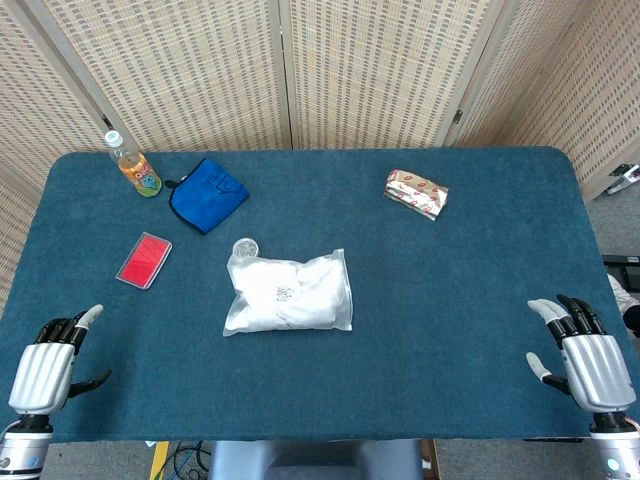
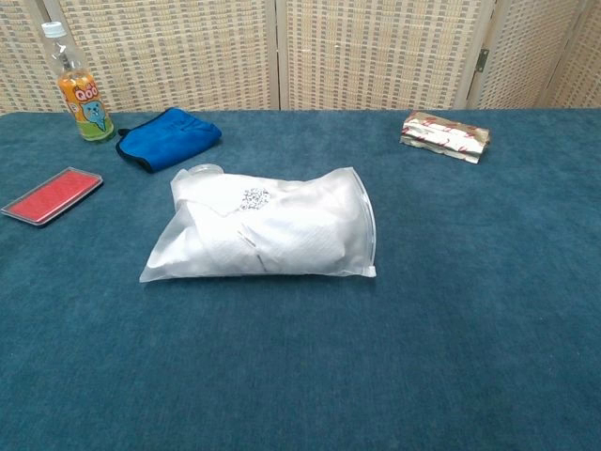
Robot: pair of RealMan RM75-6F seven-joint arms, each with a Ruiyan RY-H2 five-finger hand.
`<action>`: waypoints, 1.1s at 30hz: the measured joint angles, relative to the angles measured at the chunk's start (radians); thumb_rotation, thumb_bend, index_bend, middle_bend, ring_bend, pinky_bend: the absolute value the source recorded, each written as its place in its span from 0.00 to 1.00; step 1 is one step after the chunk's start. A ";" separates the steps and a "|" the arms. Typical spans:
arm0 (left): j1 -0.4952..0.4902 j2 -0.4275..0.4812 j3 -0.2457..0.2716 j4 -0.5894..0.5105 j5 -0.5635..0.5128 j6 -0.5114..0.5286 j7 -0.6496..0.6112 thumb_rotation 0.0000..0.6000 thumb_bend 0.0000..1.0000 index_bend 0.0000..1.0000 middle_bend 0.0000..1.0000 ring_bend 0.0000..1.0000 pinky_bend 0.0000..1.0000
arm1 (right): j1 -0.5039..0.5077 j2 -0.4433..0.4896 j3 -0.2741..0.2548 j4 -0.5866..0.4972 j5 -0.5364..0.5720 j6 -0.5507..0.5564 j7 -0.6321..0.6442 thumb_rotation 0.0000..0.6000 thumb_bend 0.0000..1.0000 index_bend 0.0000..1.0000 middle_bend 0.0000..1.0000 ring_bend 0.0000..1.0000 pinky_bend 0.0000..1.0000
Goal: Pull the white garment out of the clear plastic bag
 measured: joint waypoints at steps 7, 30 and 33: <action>0.002 0.003 0.003 -0.003 -0.001 0.000 -0.003 1.00 0.15 0.14 0.21 0.25 0.18 | 0.005 -0.002 0.001 0.003 -0.002 -0.006 0.008 1.00 0.26 0.20 0.23 0.11 0.14; -0.065 0.004 -0.026 -0.005 0.024 -0.053 -0.024 1.00 0.15 0.14 0.21 0.25 0.18 | 0.009 0.020 0.023 -0.017 -0.004 0.016 -0.005 1.00 0.26 0.20 0.23 0.11 0.15; -0.104 -0.004 -0.042 0.000 0.039 -0.081 -0.034 1.00 0.15 0.14 0.21 0.25 0.18 | 0.010 0.023 0.029 -0.022 -0.004 0.025 -0.011 1.00 0.26 0.20 0.23 0.11 0.14</action>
